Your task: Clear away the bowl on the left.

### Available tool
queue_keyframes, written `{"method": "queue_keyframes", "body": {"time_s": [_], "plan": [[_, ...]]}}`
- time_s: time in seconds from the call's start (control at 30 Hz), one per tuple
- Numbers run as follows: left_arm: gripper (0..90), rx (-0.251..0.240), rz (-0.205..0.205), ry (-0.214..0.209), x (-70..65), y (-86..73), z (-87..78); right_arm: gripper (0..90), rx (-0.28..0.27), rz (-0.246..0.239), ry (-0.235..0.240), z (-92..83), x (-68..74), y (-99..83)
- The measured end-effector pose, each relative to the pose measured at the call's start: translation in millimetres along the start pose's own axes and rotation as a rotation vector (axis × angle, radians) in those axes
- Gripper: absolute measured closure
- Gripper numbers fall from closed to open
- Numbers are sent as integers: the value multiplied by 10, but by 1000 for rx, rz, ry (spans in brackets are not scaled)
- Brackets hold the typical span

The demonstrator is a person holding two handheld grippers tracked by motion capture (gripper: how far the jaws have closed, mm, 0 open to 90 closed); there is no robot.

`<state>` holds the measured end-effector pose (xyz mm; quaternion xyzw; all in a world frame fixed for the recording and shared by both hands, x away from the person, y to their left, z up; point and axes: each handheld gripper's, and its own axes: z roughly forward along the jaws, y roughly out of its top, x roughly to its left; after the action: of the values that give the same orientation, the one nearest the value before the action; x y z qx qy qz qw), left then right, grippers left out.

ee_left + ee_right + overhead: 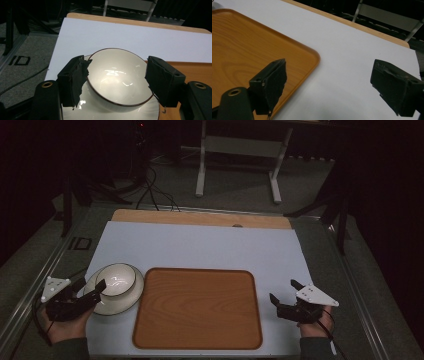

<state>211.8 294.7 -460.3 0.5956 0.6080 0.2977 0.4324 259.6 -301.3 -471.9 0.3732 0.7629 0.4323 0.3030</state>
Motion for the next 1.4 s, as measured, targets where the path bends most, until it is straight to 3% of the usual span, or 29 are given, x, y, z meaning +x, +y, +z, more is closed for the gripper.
{"method": "queue_keyframes", "body": {"time_s": [0.27, 0.53, 1.17, 1.4], "plan": [[321, 1, 15, 17, -54, 48, 103, 132, -12, -8, -12, -11, 3, 5], [325, 19, 31, 74, 0, 58, 241, 132, -20, -9, -21, -19, 3, 9], [322, 63, -24, 45, 120, 73, 431, 131, -38, -13, -22, -35, 4, 20], [323, 91, -27, 48, 130, 75, 491, 132, -41, -14, -22, -35, 2, 21]]}}
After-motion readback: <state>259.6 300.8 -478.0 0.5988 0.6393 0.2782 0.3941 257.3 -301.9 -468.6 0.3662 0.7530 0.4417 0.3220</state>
